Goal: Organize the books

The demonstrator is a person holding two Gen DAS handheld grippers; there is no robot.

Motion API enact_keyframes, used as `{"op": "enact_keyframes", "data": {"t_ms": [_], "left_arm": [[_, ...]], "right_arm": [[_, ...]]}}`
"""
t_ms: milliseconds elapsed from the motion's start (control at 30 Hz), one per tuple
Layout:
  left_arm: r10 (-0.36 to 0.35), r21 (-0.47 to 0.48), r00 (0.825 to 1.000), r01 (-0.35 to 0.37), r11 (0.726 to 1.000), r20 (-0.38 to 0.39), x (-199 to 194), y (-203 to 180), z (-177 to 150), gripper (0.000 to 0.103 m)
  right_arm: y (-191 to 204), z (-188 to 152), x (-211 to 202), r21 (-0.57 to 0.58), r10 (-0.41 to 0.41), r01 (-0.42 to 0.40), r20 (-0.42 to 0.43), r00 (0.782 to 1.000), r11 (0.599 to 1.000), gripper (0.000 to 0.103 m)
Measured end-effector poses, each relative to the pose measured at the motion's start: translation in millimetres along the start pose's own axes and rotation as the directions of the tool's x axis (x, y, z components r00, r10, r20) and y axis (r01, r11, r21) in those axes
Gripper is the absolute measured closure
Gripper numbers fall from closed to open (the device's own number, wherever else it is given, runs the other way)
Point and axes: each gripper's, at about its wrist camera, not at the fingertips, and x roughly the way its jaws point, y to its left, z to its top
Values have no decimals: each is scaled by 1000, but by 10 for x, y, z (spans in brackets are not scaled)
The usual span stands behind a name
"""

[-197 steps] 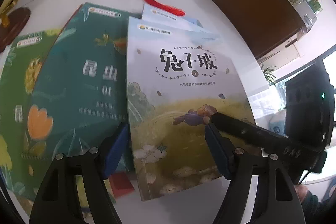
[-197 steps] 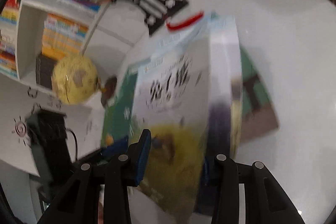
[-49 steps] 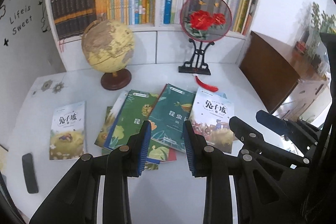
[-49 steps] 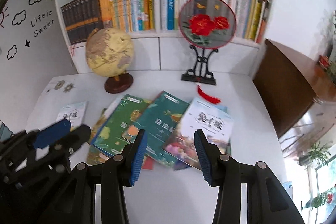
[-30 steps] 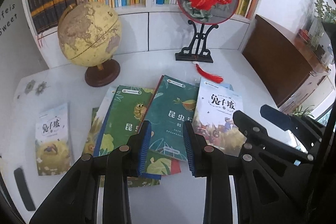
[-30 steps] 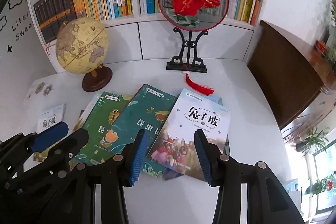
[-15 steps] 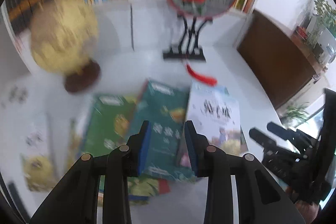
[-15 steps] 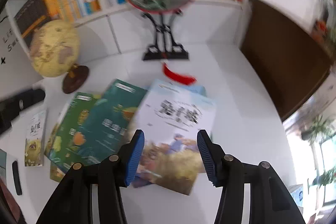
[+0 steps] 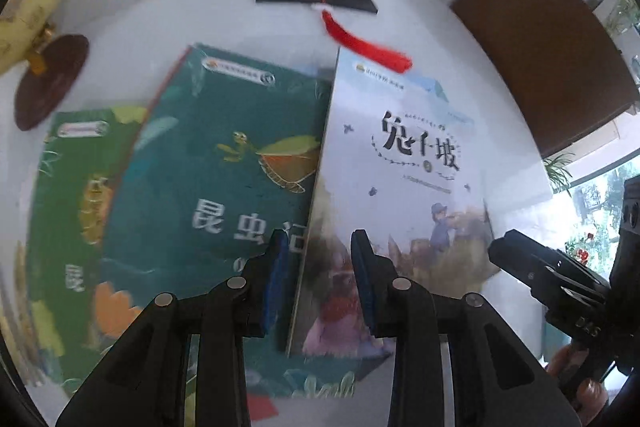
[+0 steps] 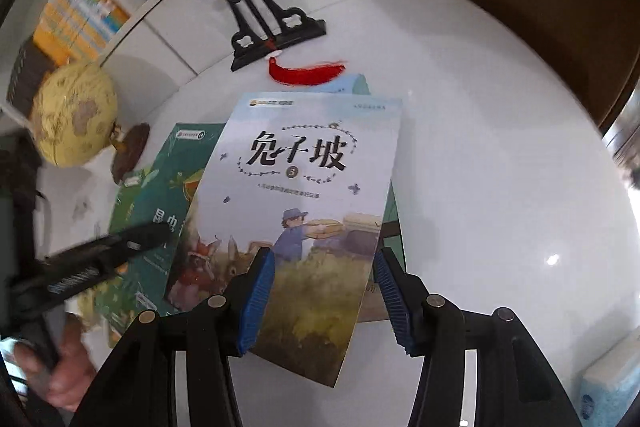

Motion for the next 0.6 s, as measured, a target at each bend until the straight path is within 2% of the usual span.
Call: {"op": "enact_keyframes", "data": {"t_ms": [267, 400, 600], "left_arm": [[0, 30, 1000, -1, 1000, 22, 46, -104, 60, 73], [8, 38, 999, -9, 999, 32, 48, -137, 30, 73], [21, 77, 999, -24, 997, 32, 47, -195, -17, 73]], "right_arm": [[-146, -35, 179, 65, 53, -51, -29, 998, 997, 52], [-121, -54, 175, 41, 30, -29, -15, 999, 999, 52], [-144, -66, 182, 79, 44, -46, 26, 999, 996, 52]]}}
